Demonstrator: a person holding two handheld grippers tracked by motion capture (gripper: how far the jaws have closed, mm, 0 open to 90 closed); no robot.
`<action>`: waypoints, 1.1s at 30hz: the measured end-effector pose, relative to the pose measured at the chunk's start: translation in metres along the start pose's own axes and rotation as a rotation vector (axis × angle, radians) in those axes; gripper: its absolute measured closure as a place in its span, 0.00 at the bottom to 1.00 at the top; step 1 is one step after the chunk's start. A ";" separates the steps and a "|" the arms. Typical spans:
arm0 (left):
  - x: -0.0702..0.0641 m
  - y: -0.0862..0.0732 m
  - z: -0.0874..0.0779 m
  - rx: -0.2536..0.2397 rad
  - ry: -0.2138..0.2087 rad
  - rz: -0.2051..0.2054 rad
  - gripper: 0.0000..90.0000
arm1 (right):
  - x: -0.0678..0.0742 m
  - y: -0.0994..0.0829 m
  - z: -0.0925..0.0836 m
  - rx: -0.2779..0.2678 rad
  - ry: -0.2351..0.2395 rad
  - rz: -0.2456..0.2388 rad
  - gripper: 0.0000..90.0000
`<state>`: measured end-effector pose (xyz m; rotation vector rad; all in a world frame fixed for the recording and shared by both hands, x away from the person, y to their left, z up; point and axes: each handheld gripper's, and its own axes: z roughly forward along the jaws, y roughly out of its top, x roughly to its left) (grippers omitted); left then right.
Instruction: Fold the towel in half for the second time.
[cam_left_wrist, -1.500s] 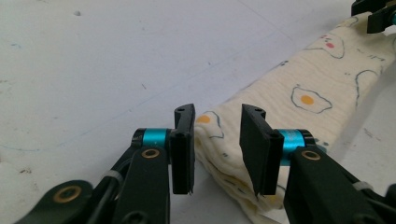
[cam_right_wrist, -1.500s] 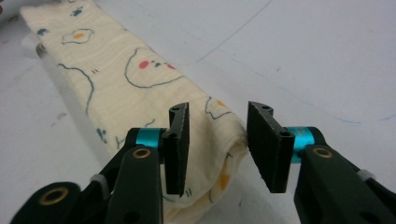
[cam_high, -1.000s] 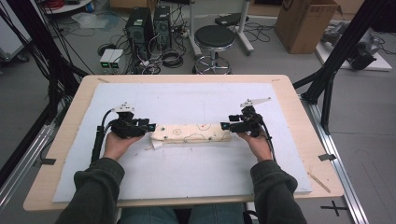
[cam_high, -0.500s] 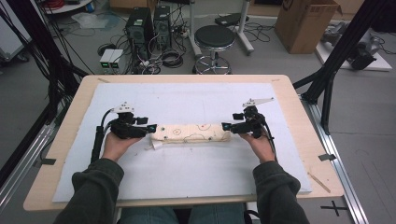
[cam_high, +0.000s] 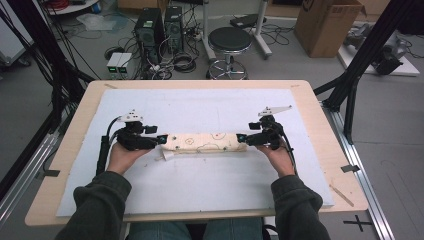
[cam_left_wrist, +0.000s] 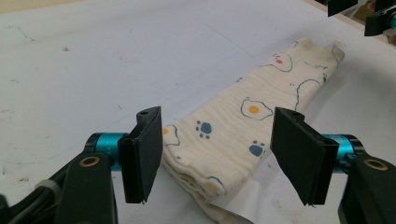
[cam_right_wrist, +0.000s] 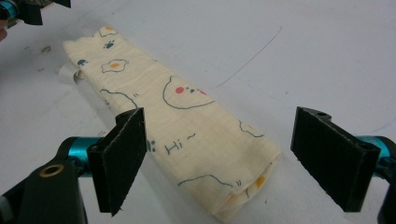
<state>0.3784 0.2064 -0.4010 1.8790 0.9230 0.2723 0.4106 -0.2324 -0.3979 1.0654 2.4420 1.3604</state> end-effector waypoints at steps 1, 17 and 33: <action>-0.001 0.000 -0.001 0.002 -0.003 0.005 0.39 | 0.001 0.000 -0.001 0.001 0.001 0.003 0.20; -0.016 0.000 -0.012 0.003 -0.019 0.060 0.37 | 0.015 0.000 -0.013 -0.014 0.010 -0.031 0.18; -0.026 -0.010 -0.030 0.006 -0.011 0.086 0.33 | 0.026 -0.008 -0.026 -0.028 0.015 -0.055 0.16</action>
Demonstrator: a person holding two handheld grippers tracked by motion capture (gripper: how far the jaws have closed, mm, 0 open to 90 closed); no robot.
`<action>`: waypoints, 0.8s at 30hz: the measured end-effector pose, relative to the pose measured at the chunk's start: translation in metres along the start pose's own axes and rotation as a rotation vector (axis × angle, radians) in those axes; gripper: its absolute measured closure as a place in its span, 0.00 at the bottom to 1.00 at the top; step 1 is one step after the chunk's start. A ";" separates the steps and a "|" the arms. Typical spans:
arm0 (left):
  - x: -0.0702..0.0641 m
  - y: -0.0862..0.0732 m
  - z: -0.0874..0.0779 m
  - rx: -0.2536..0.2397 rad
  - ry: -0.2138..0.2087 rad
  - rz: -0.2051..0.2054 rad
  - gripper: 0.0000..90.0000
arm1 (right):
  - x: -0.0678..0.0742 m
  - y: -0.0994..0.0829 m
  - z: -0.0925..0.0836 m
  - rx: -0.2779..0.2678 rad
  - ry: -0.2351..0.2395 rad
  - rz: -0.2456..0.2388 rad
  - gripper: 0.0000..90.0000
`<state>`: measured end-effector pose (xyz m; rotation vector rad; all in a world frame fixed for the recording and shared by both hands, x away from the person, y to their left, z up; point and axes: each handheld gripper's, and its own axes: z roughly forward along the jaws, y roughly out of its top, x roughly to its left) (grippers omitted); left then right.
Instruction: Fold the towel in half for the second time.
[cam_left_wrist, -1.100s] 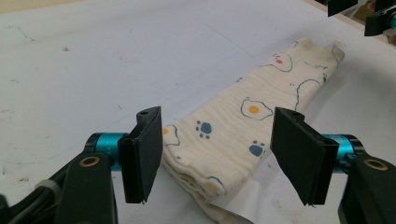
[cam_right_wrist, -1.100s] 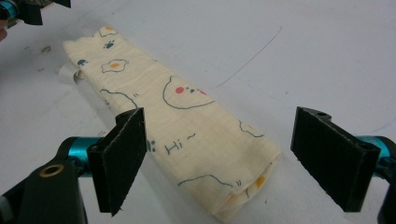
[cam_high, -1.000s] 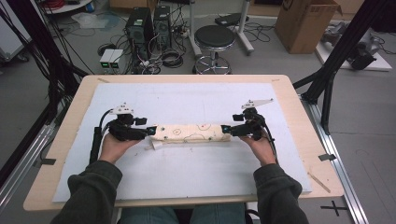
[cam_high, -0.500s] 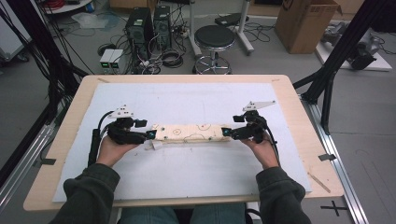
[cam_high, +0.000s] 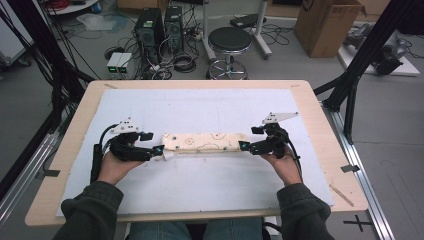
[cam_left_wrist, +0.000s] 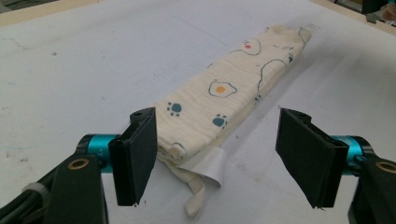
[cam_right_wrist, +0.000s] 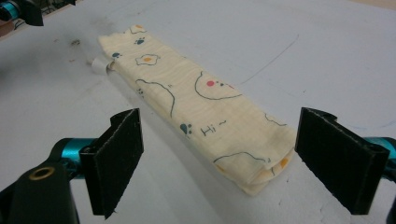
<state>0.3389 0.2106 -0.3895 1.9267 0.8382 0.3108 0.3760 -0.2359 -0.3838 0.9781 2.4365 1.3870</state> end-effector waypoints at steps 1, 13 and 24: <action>-0.001 -0.001 -0.001 0.002 0.000 0.002 0.33 | 0.001 0.000 -0.001 0.003 0.002 0.002 0.16; -0.007 -0.018 -0.013 0.004 0.014 0.007 0.32 | 0.005 -0.016 -0.010 0.007 -0.010 -0.005 0.14; -0.012 -0.026 -0.020 0.003 0.023 0.010 0.31 | 0.006 -0.032 -0.017 0.003 -0.023 0.015 0.14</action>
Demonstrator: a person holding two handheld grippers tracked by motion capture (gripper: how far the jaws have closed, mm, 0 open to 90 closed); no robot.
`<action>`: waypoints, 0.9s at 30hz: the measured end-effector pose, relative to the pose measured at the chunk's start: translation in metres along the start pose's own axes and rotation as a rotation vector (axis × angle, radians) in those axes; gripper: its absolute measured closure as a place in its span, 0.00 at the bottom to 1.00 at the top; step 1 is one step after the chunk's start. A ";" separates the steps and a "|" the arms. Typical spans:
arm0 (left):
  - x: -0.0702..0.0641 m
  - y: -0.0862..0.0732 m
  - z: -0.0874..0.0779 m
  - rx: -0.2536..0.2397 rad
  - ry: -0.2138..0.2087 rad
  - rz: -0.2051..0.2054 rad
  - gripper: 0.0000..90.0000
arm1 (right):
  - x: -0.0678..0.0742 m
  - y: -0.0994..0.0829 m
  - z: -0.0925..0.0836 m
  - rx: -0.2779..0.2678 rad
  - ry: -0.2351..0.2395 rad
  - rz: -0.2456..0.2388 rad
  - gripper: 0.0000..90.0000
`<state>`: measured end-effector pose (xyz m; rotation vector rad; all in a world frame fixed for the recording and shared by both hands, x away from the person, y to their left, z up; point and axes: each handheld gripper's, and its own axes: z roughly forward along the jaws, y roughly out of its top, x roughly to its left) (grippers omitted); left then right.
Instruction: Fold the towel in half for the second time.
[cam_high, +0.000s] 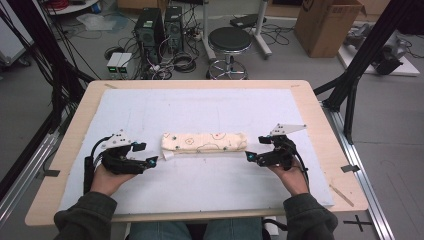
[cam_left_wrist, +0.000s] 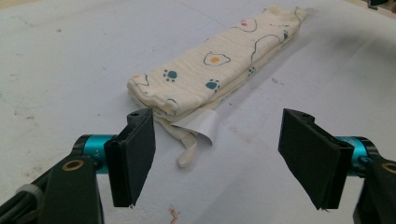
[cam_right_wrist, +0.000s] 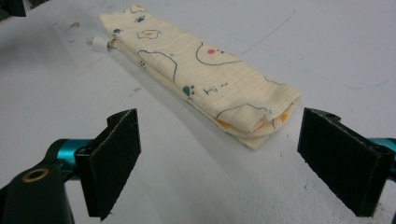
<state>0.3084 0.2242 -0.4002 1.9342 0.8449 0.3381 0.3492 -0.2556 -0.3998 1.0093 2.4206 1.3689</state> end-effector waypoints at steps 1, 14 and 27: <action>0.000 0.000 -0.001 0.000 0.002 0.002 0.31 | 0.000 -0.001 0.000 -0.007 -0.007 0.000 0.14; -0.008 -0.012 -0.007 0.012 0.012 0.015 0.30 | 0.002 -0.016 -0.011 -0.009 -0.025 0.000 0.14; -0.014 -0.026 -0.015 0.023 0.024 0.034 0.30 | 0.003 -0.040 -0.028 -0.012 -0.043 0.020 0.14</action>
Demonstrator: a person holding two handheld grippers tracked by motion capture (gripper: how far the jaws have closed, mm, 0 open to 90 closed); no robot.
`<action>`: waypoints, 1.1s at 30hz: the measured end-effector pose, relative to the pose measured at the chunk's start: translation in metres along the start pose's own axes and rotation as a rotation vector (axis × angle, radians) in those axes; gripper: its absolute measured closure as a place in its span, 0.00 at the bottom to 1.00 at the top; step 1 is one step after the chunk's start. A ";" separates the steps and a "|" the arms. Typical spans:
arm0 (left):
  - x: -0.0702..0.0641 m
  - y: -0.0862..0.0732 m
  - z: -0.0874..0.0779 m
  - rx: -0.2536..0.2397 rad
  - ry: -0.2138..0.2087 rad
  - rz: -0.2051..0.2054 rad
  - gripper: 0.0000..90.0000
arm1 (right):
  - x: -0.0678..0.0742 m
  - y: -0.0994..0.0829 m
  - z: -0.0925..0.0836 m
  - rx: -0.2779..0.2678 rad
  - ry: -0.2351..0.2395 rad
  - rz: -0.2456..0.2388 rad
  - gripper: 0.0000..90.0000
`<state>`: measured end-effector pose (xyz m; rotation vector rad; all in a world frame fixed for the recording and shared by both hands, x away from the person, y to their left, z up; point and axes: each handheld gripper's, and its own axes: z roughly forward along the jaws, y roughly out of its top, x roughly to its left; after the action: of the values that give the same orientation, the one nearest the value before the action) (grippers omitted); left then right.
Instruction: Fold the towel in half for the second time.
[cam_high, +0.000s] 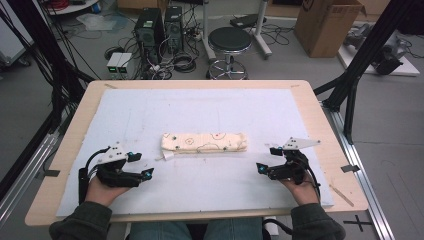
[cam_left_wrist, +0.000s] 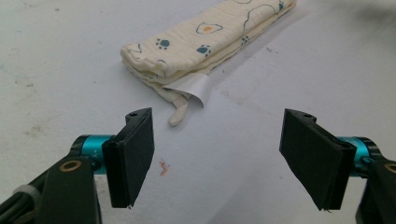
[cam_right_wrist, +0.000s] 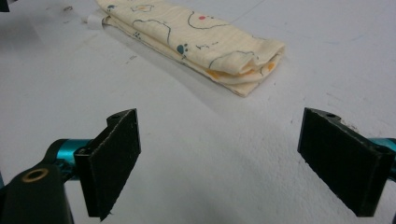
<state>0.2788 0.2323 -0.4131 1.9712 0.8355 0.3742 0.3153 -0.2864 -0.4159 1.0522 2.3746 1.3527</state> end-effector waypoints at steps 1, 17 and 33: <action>0.000 -0.001 -0.001 -0.002 0.001 0.001 0.30 | 0.000 -0.002 -0.002 0.000 -0.001 0.002 0.14; -0.003 -0.023 -0.020 -0.016 0.031 -0.036 0.30 | 0.004 -0.023 -0.017 -0.005 -0.025 0.019 0.14; -0.003 -0.029 -0.025 -0.010 0.057 -0.031 0.30 | 0.007 -0.033 -0.023 -0.006 -0.032 0.000 0.14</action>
<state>0.2508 0.2561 -0.4246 1.9445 0.8976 0.4176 0.2832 -0.3079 -0.4285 1.0646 2.3469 1.3320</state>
